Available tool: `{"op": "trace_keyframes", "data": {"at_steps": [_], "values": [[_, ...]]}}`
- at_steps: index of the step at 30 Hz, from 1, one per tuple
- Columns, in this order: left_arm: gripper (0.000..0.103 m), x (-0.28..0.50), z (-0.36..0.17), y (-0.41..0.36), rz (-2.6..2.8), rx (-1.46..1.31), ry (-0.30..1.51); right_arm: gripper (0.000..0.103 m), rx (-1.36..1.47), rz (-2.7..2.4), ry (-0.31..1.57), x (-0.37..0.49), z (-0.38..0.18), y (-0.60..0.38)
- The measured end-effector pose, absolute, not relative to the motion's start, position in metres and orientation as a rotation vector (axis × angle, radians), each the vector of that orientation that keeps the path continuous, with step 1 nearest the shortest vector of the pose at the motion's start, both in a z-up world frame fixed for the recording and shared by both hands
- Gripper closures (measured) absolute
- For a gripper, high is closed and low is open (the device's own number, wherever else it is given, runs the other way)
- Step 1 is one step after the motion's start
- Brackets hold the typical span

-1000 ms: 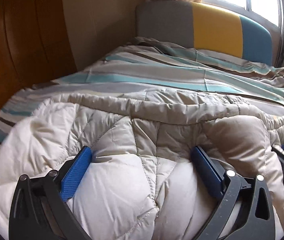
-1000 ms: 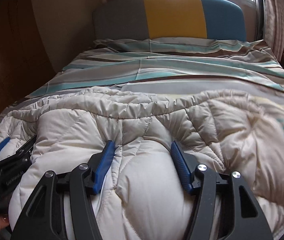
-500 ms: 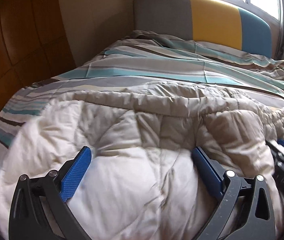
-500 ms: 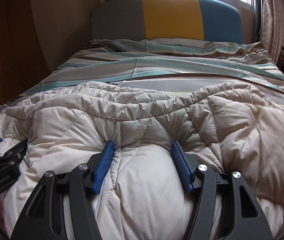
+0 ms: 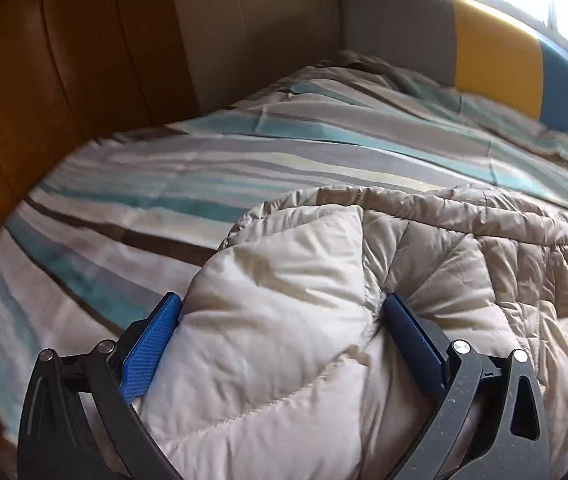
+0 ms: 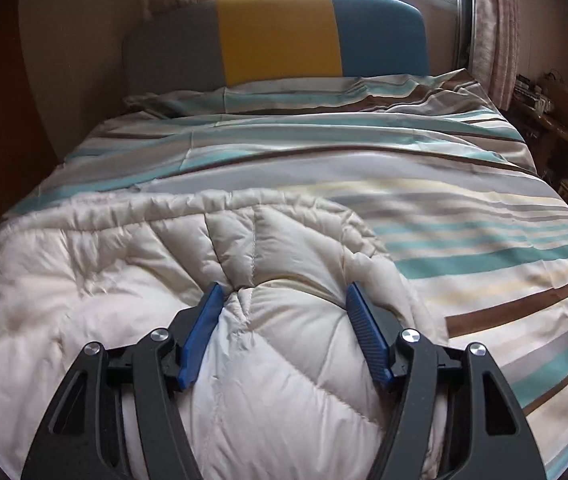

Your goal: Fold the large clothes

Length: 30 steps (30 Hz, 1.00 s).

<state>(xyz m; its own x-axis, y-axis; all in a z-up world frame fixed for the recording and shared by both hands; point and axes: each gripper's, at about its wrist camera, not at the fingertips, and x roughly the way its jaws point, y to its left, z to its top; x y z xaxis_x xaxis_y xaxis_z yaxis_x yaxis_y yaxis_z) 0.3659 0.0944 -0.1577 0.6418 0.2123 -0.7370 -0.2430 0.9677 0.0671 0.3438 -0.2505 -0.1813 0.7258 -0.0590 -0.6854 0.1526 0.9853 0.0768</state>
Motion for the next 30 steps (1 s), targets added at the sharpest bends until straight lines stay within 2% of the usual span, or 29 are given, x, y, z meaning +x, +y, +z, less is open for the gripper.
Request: {"op": "trace_keyframes", "data": {"at_steps": [11,17,25,30], "values": [[0.003,0.373,-0.174,0.100,0.225,-0.101,0.871,0.035,0.105,-0.126,0.766,0.348,-0.194,-0.246],[0.003,0.331,-0.148,0.112,0.218,-0.144,0.818,0.035,0.100,-0.128,0.764,0.349,-0.194,-0.246],[0.003,0.311,-0.165,0.118,0.221,-0.113,0.821,0.035,0.080,-0.134,0.766,0.348,-0.192,-0.242],[0.003,0.297,-0.148,0.115,0.218,-0.121,0.813,0.035,0.059,-0.136,0.780,0.345,-0.185,-0.237]]}}
